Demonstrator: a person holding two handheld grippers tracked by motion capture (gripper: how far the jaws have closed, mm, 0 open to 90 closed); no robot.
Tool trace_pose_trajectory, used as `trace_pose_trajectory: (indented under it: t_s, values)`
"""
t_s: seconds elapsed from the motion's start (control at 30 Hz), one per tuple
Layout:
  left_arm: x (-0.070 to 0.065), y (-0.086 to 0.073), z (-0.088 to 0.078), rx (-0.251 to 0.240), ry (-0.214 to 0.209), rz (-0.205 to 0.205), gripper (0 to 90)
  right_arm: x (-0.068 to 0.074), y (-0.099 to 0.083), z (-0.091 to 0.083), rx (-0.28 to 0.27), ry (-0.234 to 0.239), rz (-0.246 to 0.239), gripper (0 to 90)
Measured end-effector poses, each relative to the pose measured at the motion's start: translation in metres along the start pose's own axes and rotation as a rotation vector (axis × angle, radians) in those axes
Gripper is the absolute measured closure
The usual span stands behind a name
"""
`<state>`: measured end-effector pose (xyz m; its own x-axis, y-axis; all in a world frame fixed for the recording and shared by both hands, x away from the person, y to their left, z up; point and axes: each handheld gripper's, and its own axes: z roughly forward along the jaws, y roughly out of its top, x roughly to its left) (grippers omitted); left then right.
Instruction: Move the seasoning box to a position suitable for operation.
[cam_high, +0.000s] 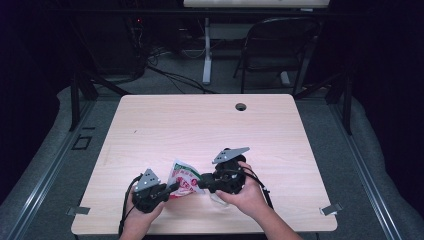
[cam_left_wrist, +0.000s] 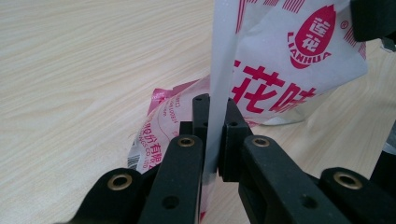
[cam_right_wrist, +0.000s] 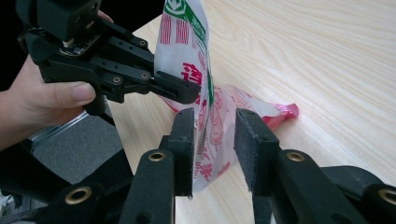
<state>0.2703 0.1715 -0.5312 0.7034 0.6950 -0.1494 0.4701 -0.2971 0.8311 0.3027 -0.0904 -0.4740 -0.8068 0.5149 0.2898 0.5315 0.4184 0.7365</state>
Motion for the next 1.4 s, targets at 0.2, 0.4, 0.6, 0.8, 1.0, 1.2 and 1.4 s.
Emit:
trace_pose_trajectory:
  t_s: [0.2,0.4,0.6,0.8,1.0,1.2,1.4]
  values:
    - [-0.001,0.000,0.000,0.005,-0.007,0.004,88.0,-0.001,-0.002,0.008,0.030,0.002,0.003,72.8]
    - [-0.002,0.000,0.001,0.009,-0.017,0.014,86.8,0.000,-0.004,0.014,0.056,0.010,0.008,84.4]
    - [-0.002,-0.001,0.000,0.016,-0.037,0.022,81.9,-0.001,-0.003,0.013,0.069,0.020,0.007,89.7]
    - [-0.005,-0.006,0.001,0.022,-0.032,0.051,65.3,-0.001,-0.001,0.012,0.064,0.024,0.008,90.0]
    - [-0.004,-0.013,0.002,0.028,0.019,0.101,53.4,-0.001,0.000,0.011,0.067,0.025,-0.001,90.0]
    - [0.003,-0.020,0.009,0.073,0.006,0.096,47.0,0.000,0.004,0.012,0.066,0.017,-0.007,90.0]
    - [0.005,-0.023,0.014,0.080,0.039,0.128,40.3,0.000,0.009,0.013,0.074,0.012,-0.022,90.0]
